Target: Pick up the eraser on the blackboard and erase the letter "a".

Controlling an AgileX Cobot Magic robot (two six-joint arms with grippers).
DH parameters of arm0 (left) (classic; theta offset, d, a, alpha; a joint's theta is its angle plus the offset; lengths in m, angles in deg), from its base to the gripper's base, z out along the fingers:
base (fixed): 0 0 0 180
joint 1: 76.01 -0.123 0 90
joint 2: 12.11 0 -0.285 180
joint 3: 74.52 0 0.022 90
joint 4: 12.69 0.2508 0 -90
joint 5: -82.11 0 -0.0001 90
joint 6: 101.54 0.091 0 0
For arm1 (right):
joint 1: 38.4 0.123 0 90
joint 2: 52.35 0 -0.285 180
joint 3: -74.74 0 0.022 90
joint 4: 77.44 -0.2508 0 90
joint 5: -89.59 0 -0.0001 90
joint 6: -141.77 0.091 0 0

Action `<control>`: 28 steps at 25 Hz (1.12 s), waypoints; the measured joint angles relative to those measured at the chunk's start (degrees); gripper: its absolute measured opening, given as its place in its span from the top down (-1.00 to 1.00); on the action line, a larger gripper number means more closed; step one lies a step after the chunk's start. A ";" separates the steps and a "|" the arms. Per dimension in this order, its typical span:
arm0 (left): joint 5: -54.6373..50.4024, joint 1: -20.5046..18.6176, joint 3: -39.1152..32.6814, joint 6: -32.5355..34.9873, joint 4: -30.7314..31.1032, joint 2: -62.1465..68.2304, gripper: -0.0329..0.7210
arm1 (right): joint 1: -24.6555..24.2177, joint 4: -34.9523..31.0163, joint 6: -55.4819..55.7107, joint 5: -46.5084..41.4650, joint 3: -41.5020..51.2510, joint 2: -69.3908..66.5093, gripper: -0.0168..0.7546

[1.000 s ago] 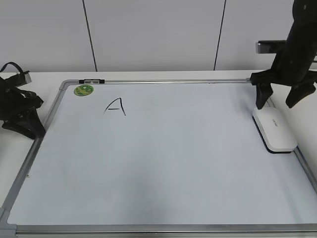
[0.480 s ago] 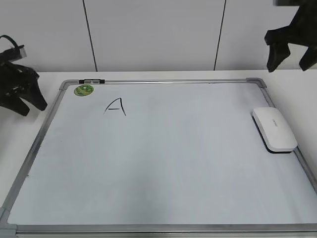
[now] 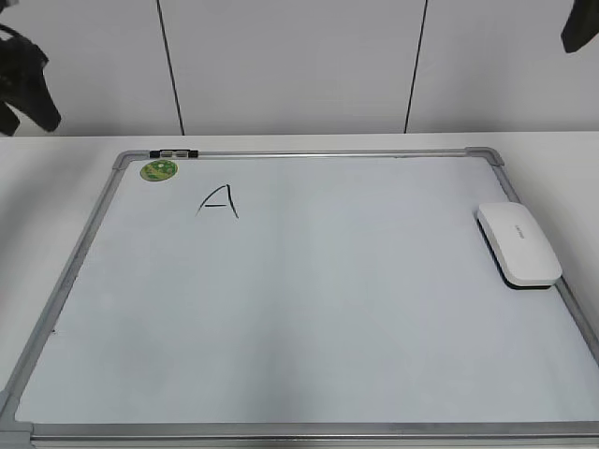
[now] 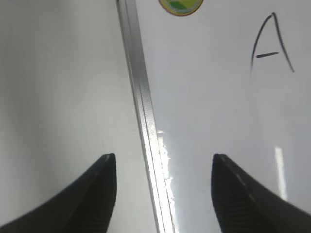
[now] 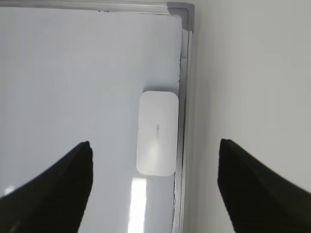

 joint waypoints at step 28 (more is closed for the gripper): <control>-2.03 5.83 -38.37 -4.16 2.69 -63.16 -0.26 | 0.00 -7.69 -0.03 -0.82 14.69 22.89 -0.57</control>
